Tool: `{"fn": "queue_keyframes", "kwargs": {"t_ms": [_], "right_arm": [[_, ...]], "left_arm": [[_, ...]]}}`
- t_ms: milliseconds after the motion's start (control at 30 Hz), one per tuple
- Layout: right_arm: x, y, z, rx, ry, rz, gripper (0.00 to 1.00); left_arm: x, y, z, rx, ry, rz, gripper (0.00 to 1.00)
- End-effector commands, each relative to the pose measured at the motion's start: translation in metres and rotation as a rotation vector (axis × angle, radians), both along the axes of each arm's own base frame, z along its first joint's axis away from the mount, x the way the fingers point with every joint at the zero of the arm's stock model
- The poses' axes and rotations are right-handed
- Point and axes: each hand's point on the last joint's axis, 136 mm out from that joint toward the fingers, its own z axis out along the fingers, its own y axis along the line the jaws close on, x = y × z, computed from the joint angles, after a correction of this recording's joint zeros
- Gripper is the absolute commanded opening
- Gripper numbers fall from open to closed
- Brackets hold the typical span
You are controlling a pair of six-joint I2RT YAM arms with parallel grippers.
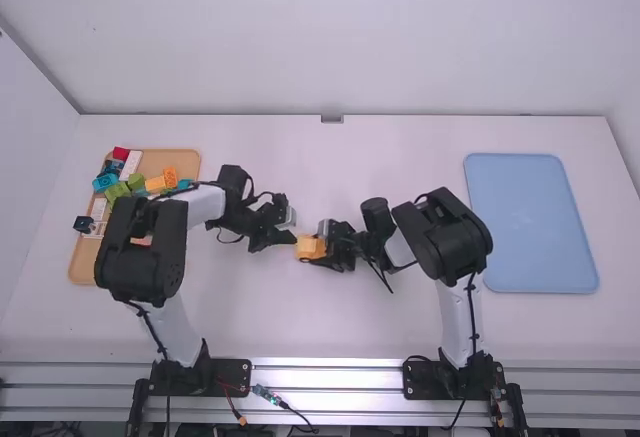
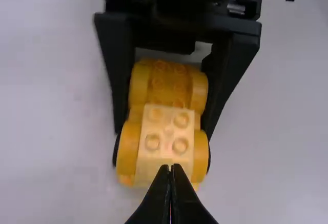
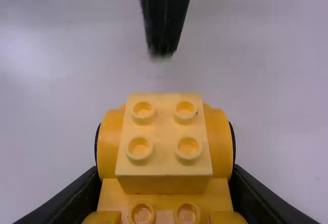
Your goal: Assemble lego blocks to make yellow taxi
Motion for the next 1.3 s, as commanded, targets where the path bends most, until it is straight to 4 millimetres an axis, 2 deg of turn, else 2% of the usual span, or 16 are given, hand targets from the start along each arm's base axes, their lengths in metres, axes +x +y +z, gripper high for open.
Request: {"fn": "queue_keyframes", "kwargs": {"t_ms": [0,200,233,267,400,467,500,533,600,633,767,967,1067,1200,1267], "right_arm": [[0.006,-0.005,-0.005,-0.014,0.028,-0.034,0.41],[0.008,-0.007,-0.005,-0.014,0.028,-0.04,0.43],[0.008,-0.008,-0.005,-0.013,0.027,-0.041,0.49],[0.008,-0.008,-0.005,-0.014,0.027,-0.042,0.52],[0.008,-0.008,-0.005,-0.013,0.027,-0.043,0.64],[0.008,-0.008,-0.005,-0.014,0.027,-0.043,0.74],[0.008,-0.008,-0.005,-0.014,0.027,-0.043,0.75],[0.008,-0.007,-0.005,-0.014,0.027,-0.041,0.85],[0.008,-0.008,-0.005,-0.014,0.028,-0.042,0.97],[0.009,-0.008,-0.006,-0.018,0.029,-0.047,0.99],[0.014,-0.014,-0.013,-0.079,0.036,-0.097,0.99],[0.01,-0.029,-0.008,-0.215,0.043,-0.12,0.99],[0.003,-0.049,-0.002,-0.35,0.036,-0.135,0.99],[-0.005,-0.07,0.01,-0.495,0.02,-0.163,1.0],[-0.005,-0.077,0.016,-0.541,0.008,-0.189,0.99]], "left_arm": [[0.016,0.002,0.041,-0.024,-0.135,0.002,0.02],[0.027,0.013,0.051,0.06,-0.185,0.067,0.02],[0.038,0.019,0.051,0.089,-0.178,0.139,0.26],[0.051,0.025,0.052,0.112,-0.174,0.219,1.0],[0.088,0.048,0.065,0.126,-0.146,0.468,0.99],[0.101,0.06,0.074,0.108,-0.118,0.569,0.99],[0.103,0.061,0.075,0.106,-0.115,0.578,0.99],[0.113,0.074,0.082,0.101,-0.08,0.678,0.99],[0.129,0.1,0.09,0.116,-0.038,0.853,0.99],[0.137,0.118,0.095,0.121,-0.008,0.97,0.99],[0.15,0.152,0.118,0.112,0.04,1.165,0.99],[0.155,0.168,0.146,0.14,-0.016,1.156,0.99],[0.157,0.178,0.157,0.132,0.001,1.217,0.99],[0.154,0.198,0.164,0.203,0.016,1.333,0.99],[0.149,0.202,0.166,0.243,0.024,1.347,0.99]]}}
